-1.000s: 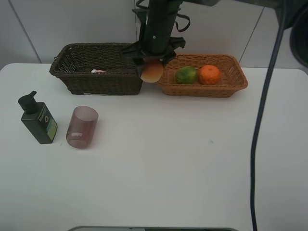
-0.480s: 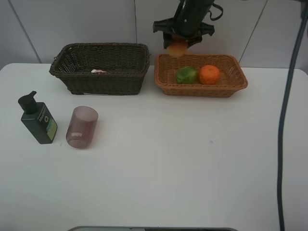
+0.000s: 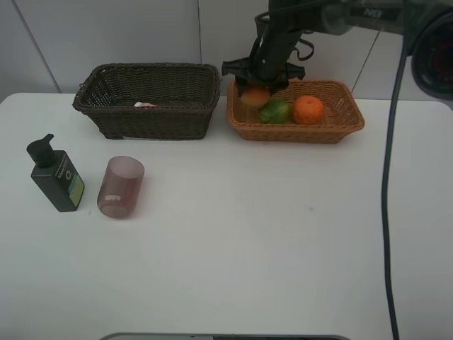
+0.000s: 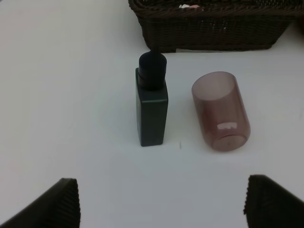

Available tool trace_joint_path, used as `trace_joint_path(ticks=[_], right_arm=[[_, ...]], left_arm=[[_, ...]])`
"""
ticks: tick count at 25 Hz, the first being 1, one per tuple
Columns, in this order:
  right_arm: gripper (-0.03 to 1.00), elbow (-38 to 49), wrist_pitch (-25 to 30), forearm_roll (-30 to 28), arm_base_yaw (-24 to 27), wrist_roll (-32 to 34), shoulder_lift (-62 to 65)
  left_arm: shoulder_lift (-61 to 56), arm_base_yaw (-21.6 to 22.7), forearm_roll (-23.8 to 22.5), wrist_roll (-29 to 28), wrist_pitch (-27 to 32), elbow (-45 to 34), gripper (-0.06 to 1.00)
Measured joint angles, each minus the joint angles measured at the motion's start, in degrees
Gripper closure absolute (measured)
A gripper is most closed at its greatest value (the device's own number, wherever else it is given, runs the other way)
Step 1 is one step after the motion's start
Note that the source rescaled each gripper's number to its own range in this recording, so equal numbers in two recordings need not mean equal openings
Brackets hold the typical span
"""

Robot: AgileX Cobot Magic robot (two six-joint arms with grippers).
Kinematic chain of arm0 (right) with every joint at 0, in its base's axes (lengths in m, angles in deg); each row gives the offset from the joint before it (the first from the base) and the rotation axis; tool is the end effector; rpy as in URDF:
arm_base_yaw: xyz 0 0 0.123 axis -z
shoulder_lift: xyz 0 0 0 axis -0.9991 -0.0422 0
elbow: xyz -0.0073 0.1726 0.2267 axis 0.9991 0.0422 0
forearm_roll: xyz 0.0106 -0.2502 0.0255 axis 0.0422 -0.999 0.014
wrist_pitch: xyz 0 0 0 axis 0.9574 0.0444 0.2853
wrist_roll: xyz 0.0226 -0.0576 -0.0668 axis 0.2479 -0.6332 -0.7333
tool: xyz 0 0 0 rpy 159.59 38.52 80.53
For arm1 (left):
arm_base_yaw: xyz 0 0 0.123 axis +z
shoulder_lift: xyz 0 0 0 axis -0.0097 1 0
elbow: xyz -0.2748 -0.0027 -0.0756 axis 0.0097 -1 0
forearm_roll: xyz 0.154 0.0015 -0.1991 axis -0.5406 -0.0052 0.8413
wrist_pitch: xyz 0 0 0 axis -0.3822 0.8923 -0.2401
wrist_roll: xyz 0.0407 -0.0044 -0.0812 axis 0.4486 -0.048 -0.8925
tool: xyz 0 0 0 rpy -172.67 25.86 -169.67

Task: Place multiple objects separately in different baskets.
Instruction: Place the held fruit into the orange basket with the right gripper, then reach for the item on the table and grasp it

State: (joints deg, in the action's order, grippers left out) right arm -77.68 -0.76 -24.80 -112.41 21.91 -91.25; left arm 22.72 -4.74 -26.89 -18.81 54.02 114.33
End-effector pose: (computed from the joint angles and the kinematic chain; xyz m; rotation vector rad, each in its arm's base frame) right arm 0.4776 0.2100 0.1765 -0.1813 2.6463 0.0870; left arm -0.0066 0.0012 0.2784 0.0488 2.0322 -0.0503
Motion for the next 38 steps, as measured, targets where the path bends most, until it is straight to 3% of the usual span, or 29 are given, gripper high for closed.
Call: trace_joint_path(ticks=[6, 10, 13, 24, 38], right_arm=[[0.47, 0.00, -0.44, 0.00, 0.00, 0.00, 0.00], [0.19, 0.00, -0.45, 0.00, 0.00, 0.00, 0.00], [0.08, 0.00, 0.07, 0.04, 0.00, 0.00, 0.66], [0.06, 3.72, 9.39, 0.25, 0.18, -2.05, 8.70], [0.06, 38.38, 8.75, 0.27, 13.43, -5.80, 40.18]], left_arm=[[0.00, 0.00, 0.00, 0.00, 0.00, 0.00, 0.13], [0.00, 0.00, 0.00, 0.00, 0.00, 0.00, 0.13], [0.00, 0.00, 0.00, 0.00, 0.00, 0.00, 0.13], [0.00, 0.00, 0.00, 0.00, 0.00, 0.00, 0.13], [0.00, 0.00, 0.00, 0.00, 0.00, 0.00, 0.13]])
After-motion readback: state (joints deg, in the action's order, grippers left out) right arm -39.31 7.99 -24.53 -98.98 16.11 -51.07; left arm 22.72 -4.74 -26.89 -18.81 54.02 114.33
